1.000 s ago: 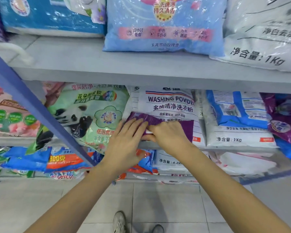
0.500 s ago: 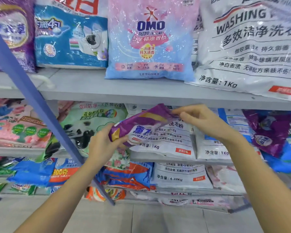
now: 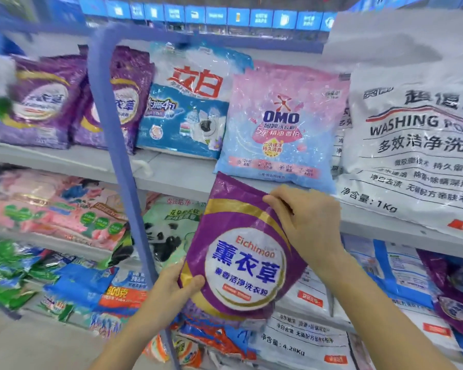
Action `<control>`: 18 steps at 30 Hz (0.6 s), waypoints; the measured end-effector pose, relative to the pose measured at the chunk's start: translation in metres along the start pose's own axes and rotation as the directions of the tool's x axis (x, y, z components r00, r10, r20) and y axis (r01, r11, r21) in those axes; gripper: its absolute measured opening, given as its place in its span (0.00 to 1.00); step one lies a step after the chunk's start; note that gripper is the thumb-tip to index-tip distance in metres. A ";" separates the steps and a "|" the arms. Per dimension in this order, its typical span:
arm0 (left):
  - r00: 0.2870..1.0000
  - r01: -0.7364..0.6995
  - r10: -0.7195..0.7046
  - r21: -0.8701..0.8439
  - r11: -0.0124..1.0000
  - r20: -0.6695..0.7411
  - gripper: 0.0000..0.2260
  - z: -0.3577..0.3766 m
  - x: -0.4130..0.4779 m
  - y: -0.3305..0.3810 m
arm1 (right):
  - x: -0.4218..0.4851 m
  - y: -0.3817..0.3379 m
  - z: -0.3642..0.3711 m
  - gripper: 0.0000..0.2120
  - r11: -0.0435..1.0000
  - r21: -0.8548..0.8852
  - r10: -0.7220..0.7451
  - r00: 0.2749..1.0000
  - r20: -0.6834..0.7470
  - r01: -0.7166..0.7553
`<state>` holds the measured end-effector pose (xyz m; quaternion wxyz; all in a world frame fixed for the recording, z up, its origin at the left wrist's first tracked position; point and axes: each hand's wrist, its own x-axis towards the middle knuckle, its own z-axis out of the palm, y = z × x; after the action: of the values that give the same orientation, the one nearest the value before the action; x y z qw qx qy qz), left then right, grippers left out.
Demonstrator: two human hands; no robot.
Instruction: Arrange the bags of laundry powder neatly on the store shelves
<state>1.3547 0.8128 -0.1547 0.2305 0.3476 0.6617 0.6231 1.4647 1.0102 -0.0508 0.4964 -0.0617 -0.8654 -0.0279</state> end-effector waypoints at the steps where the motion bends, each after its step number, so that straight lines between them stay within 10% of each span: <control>1: 0.999 0.019 -0.022 -0.052 0.998 -0.045 0.37 -0.004 -0.004 0.003 | 0.011 -0.006 0.002 0.16 0.997 -0.035 -0.068 0.997 -0.044 0.066; 7: 0.956 -0.020 -0.016 -0.118 0.993 -0.294 0.20 -0.046 -0.010 0.027 | 0.075 -0.048 0.026 0.14 0.968 0.018 -0.244 0.952 -0.183 0.251; 11: 0.891 -0.077 0.016 -0.117 0.990 -0.453 0.34 -0.094 -0.016 0.036 | 0.112 -0.086 0.030 0.14 0.948 0.229 -0.151 0.948 -0.280 0.219; 18: 0.766 -0.205 0.032 -0.198 0.959 -0.642 0.23 -0.207 0.000 0.043 | 0.091 -0.164 0.086 0.05 0.843 0.385 -0.260 0.912 -0.318 0.375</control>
<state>1.2090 0.6742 -0.0879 -0.0024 0.1266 0.5907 0.7969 1.3239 0.8647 -0.0137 0.5920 0.2008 -0.7767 0.0773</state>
